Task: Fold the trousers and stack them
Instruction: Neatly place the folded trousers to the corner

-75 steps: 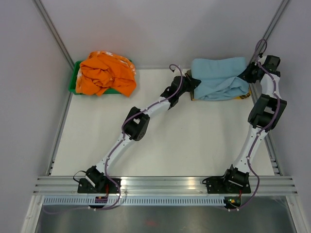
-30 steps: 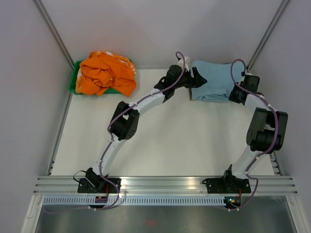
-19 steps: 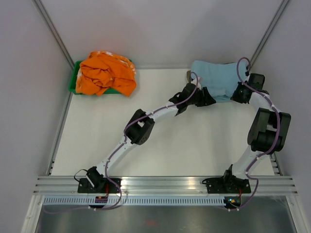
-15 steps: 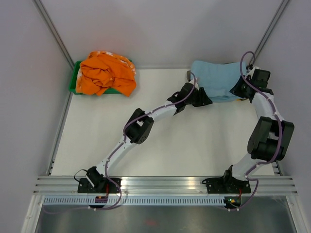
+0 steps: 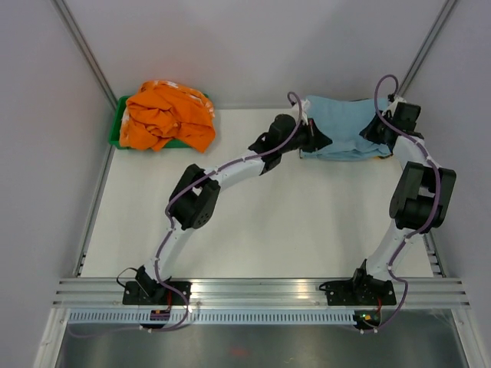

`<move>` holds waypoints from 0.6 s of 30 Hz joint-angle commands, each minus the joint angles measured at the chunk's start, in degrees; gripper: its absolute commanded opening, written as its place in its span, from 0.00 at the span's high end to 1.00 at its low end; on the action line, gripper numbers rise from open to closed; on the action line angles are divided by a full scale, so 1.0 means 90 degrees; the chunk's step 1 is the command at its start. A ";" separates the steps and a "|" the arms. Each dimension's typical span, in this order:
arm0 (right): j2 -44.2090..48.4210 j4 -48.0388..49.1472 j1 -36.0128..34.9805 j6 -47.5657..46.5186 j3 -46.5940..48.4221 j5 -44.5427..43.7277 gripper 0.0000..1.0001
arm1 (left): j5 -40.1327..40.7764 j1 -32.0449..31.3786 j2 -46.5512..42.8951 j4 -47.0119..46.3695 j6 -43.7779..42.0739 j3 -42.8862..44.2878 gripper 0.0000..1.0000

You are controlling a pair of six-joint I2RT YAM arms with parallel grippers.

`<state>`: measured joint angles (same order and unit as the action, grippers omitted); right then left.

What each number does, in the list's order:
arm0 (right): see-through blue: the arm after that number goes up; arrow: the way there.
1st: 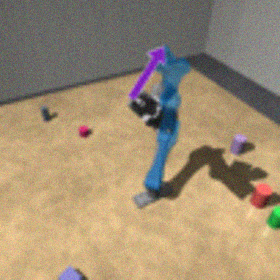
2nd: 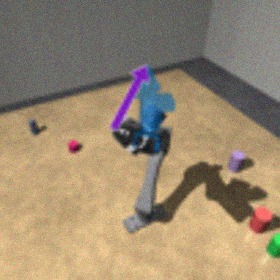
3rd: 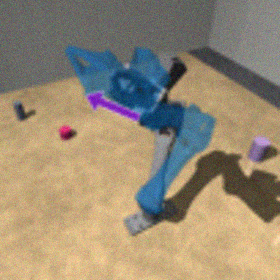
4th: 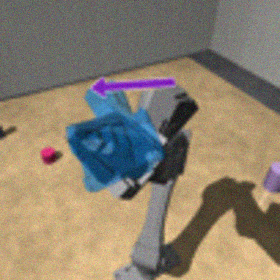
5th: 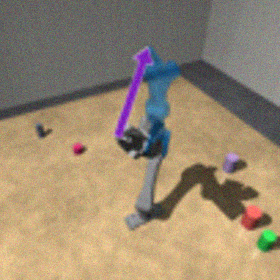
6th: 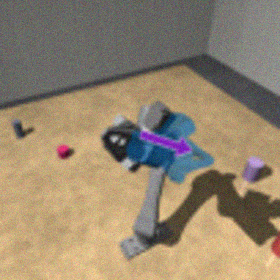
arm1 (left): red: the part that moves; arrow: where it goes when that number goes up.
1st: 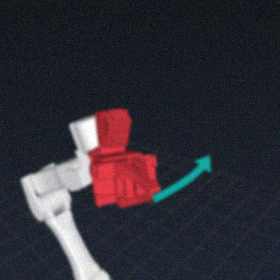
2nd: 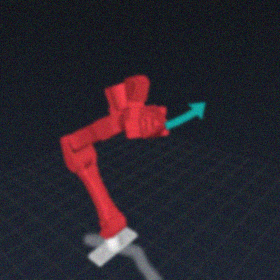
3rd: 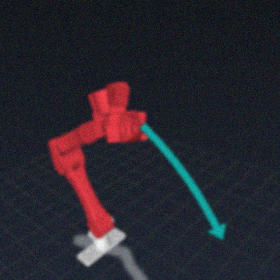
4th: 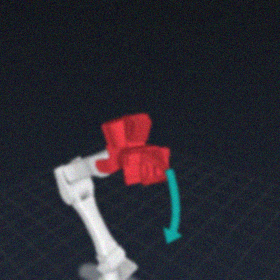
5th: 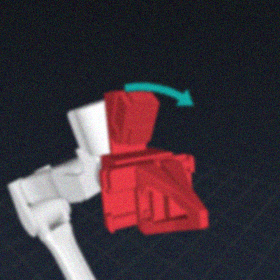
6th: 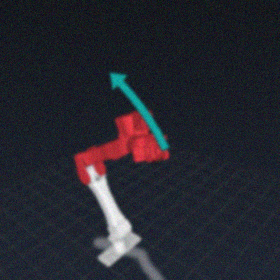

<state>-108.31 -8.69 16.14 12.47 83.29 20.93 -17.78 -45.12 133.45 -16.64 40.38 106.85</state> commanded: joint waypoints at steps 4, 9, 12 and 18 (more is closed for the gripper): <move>-0.0240 0.0126 0.0013 -0.0204 -0.0415 -0.0147 1.00 | 0.0695 0.0014 0.1661 -0.0953 0.0482 0.2676 0.98; -0.0075 0.0115 0.0159 -0.0253 -0.0972 -0.0527 1.00 | 0.1418 0.0014 0.2662 -0.1100 0.1527 0.3265 0.98; 0.0169 0.0145 0.0383 -0.0029 -0.1314 -0.0587 1.00 | 0.1361 0.0014 0.2975 -0.1081 0.1928 0.3236 0.98; 0.0745 0.0292 0.0609 0.0177 -0.1705 -0.0314 1.00 | 0.1097 -0.0035 0.3082 -0.0749 0.1978 0.2913 0.98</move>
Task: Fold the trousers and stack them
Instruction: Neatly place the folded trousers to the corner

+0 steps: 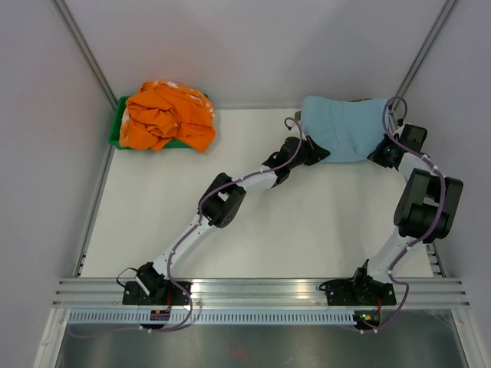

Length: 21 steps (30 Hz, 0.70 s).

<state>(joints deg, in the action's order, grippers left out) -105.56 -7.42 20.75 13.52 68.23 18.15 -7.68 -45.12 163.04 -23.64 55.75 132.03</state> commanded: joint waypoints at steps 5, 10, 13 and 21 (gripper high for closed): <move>0.0810 -0.0356 0.0096 0.0109 0.0310 0.0628 0.95 | -0.0687 0.0023 -0.0419 0.0157 0.0203 -0.0420 0.98; 0.2078 -0.0582 0.0019 0.0177 0.0408 0.1147 0.28 | -0.1528 0.0082 -0.2789 -0.0079 -0.1178 -0.2496 0.69; 0.2996 -0.0718 -0.0011 0.0226 0.0466 0.1225 0.02 | -0.1578 0.0082 -0.4508 0.0573 -0.2477 -0.3260 0.37; 0.4677 -0.1313 -0.0021 0.0500 0.0467 0.1320 0.02 | 0.0214 0.0394 -0.7888 0.4059 -0.3967 -0.4570 0.03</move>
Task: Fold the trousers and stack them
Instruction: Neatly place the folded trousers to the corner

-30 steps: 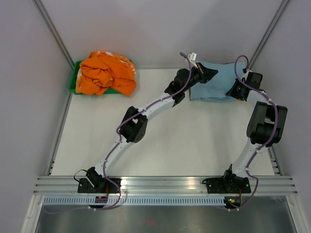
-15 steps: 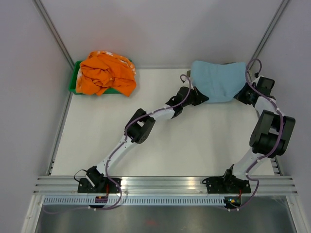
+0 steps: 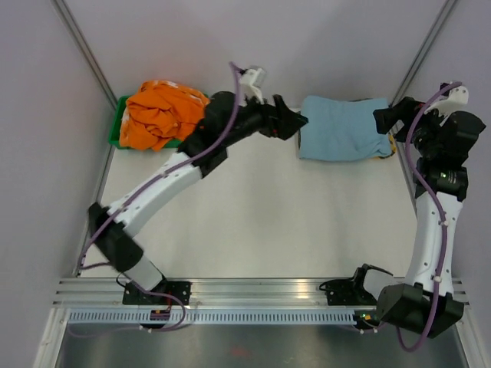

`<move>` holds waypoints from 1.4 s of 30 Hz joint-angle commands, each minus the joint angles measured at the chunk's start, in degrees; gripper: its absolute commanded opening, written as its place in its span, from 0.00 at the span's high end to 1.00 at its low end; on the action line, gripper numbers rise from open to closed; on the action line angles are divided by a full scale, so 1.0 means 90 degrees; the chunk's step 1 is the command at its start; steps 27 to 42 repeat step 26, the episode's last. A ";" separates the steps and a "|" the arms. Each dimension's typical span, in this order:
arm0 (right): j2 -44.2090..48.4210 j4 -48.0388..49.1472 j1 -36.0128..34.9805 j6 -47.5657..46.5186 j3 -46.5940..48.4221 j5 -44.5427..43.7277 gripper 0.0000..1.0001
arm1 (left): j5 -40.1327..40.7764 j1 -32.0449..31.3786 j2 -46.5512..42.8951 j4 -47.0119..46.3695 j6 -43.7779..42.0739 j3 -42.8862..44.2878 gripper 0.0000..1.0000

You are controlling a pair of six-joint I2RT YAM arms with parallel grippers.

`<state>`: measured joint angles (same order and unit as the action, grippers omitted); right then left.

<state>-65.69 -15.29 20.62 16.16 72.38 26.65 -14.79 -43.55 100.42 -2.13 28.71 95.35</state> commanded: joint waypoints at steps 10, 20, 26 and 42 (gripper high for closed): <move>0.2112 -0.0449 -0.0806 0.0636 -0.1420 0.0682 0.02 | 0.2637 0.1528 -0.5617 0.3908 -0.0954 -0.3640 0.00; 0.3956 -0.0947 -0.1617 0.0568 -0.2757 0.0486 0.02 | 0.3596 0.1528 -0.8919 0.4486 0.0335 -0.5330 0.00; 0.4555 -0.1328 -0.2008 0.0450 -0.2886 -0.0188 0.02 | 0.3508 0.1528 -0.9440 0.4834 0.0179 -0.5351 0.00; 0.4555 -0.1328 -0.2008 0.0450 -0.2886 -0.0188 0.02 | 0.3508 0.1528 -0.9440 0.4834 0.0179 -0.5351 0.00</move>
